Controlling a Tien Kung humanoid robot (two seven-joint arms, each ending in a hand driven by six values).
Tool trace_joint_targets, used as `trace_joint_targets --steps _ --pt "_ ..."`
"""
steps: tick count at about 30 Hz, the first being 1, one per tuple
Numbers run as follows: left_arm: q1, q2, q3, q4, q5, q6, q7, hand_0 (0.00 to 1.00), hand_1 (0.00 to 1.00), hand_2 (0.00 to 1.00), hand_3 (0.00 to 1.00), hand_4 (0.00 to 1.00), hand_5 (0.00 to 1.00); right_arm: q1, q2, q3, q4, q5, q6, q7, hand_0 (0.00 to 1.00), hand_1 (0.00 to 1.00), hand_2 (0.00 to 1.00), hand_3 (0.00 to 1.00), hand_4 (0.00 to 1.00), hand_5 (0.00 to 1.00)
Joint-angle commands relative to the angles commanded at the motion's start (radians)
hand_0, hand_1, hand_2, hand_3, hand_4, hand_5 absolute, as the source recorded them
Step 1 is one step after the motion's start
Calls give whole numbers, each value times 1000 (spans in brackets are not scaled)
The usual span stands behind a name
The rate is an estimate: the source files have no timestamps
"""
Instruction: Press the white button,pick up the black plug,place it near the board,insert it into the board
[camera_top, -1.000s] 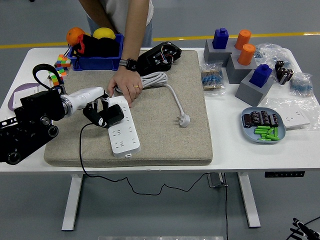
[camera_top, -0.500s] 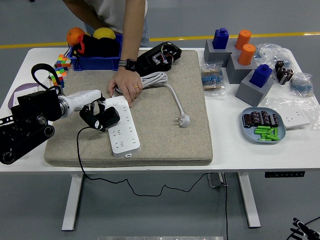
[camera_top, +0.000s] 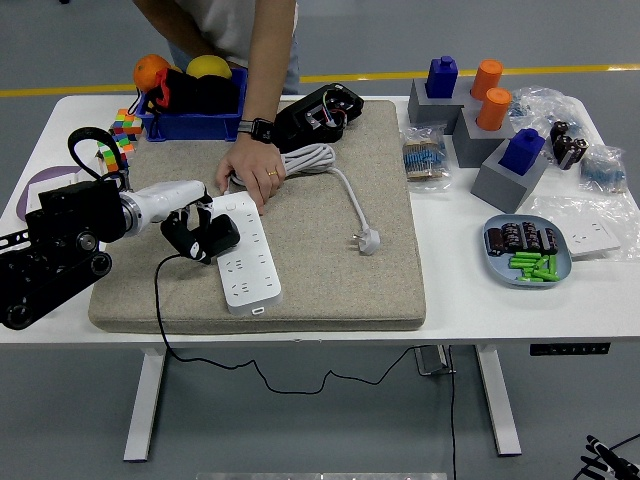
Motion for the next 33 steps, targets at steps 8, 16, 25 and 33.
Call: trace_joint_targets --steps 8,16,25,33 --pt "-18 -6 16 -1 27 -17 43 304 234 264 406 707 2 1 0 -6 1 3 -1 1 795 687 638 623 725 463" --pt "-23 -7 24 1 26 -20 58 311 262 270 326 666 2 0 -2 -8 -1 2 0 0 795 687 638 624 725 462" --pt "-26 -5 29 -10 39 -22 52 341 368 354 358 798 2 1 -4 -16 0 4 0 1 795 687 638 623 725 461" --pt "-19 0 24 -17 25 -12 31 576 789 619 446 934 2 -3 -4 -18 -1 4 0 1 795 687 638 623 725 460"
